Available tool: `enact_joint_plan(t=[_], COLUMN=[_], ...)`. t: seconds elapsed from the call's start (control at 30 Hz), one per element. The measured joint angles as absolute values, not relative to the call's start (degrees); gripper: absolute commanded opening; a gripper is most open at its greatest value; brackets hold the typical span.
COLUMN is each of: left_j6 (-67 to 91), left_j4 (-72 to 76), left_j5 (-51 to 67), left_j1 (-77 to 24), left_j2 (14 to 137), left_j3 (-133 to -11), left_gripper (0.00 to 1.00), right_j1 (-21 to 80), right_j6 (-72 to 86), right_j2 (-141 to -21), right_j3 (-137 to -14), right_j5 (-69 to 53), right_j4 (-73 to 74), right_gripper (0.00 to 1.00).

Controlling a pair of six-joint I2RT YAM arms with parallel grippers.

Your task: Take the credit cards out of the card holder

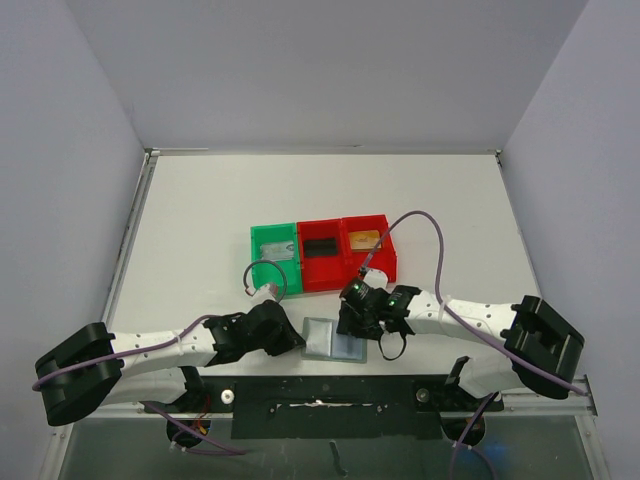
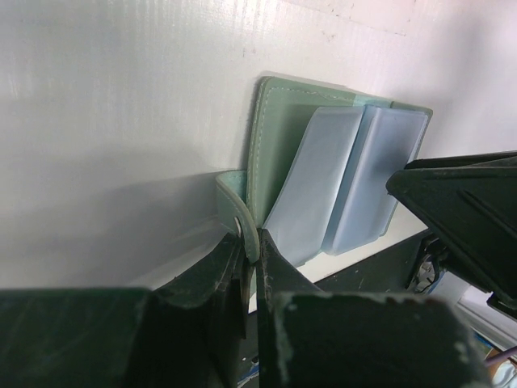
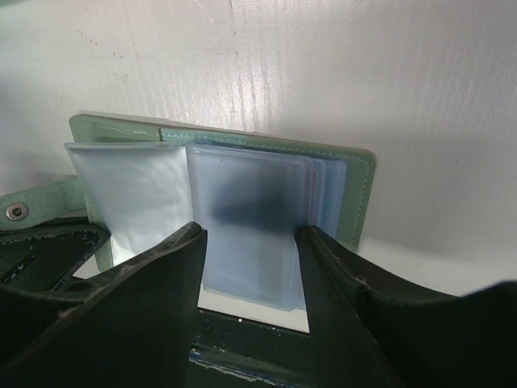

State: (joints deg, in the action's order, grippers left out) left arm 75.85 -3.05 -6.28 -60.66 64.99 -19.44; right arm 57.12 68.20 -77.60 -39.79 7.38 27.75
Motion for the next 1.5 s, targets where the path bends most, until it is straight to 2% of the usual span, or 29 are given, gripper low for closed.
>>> enact_joint_plan(t=[0.5, 0.9, 1.2, 1.5], left_j6=[75.88, 75.88, 75.85, 75.88], left_j4=[-3.05, -3.05, -3.29, -3.18], left_j5=[-6.42, -6.42, -6.63, -6.79], left_j1=[-60.73, -60.82, -60.82, -60.90], left_j2=[64.99, 64.99, 64.99, 65.19], left_j3=[-19.44, -19.44, -19.44, -19.44], left_gripper=[0.00, 0.00, 0.00, 0.00], right_j1=[58.59, 58.61, 58.92, 59.75], right_j6=[68.18, 68.05, 66.59, 64.95], right_j2=[-77.28, -80.53, -81.34, -81.34], right_j3=[-42.85, -42.85, -43.31, -44.82], right_j5=[9.69, 9.04, 9.06, 8.32], right_j4=[33.23, 31.92, 31.77, 31.00], right_gripper=[0.53, 0.48, 0.38, 0.38])
